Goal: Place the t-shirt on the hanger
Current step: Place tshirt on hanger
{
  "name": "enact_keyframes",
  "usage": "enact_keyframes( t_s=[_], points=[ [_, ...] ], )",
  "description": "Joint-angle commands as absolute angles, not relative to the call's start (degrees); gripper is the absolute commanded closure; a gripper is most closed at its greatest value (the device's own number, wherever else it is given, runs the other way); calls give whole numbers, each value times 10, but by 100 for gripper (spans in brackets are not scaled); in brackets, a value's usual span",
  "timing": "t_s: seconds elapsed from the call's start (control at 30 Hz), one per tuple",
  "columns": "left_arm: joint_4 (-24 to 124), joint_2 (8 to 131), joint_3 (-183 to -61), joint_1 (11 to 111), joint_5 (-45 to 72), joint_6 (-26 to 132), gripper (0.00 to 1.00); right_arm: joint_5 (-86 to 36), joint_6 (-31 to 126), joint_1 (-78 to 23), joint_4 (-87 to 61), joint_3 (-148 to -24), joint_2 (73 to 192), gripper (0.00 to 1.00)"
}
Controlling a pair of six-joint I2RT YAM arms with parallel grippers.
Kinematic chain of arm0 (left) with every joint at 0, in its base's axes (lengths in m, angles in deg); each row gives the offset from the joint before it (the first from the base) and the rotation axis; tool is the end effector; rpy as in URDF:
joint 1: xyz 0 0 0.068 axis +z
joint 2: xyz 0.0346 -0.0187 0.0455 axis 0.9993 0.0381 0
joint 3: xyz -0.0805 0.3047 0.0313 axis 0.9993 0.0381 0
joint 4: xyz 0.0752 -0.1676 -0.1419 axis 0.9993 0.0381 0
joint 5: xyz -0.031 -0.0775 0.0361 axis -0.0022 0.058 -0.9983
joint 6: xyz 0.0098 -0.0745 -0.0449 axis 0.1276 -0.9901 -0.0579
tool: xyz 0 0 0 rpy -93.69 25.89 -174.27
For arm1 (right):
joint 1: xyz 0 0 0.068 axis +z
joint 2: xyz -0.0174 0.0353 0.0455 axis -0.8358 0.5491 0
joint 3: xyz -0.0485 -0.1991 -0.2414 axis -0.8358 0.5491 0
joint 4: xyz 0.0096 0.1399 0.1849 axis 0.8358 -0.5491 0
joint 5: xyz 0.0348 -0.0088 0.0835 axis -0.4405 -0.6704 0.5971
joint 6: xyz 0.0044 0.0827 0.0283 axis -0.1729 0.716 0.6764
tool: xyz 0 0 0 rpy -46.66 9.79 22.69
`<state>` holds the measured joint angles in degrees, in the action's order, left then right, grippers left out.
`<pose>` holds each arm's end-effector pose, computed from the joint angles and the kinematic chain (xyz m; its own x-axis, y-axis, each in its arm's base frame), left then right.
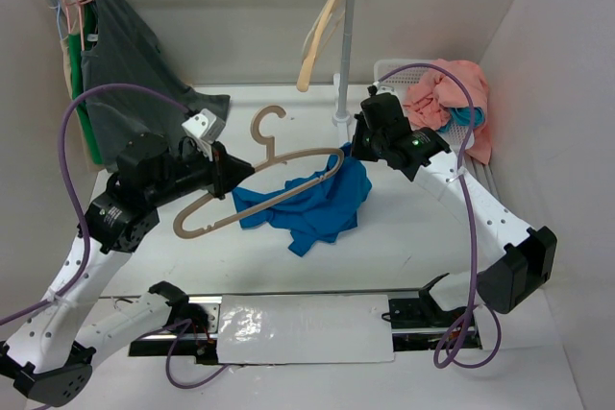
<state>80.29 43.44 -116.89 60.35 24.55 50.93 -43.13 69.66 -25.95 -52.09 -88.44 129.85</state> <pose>0.1191 -0.0911 0.4446 -0.3209 -0.0801 -0.9437 0.6689 0.6863 -0.2857 0.2540 0.1345 0.3773 -0.6696 0.1534 -0.7267 -0.0669 0.9620 0.2647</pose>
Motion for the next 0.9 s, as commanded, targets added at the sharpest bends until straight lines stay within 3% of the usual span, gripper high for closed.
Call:
enact_keyframes(
  t_s=[0.0, 0.43, 0.87],
  points=[
    [769, 424, -1190, 602, 241, 523, 100, -426, 689, -263, -509, -901, 1289, 100],
    [695, 442, -1144, 602, 262, 515, 100, -386, 672, -263, -520, -922, 1299, 100],
    [612, 491, -1111, 608, 382, 527, 100, -308, 637, -263, -533, -989, 1335, 100]
  ],
)
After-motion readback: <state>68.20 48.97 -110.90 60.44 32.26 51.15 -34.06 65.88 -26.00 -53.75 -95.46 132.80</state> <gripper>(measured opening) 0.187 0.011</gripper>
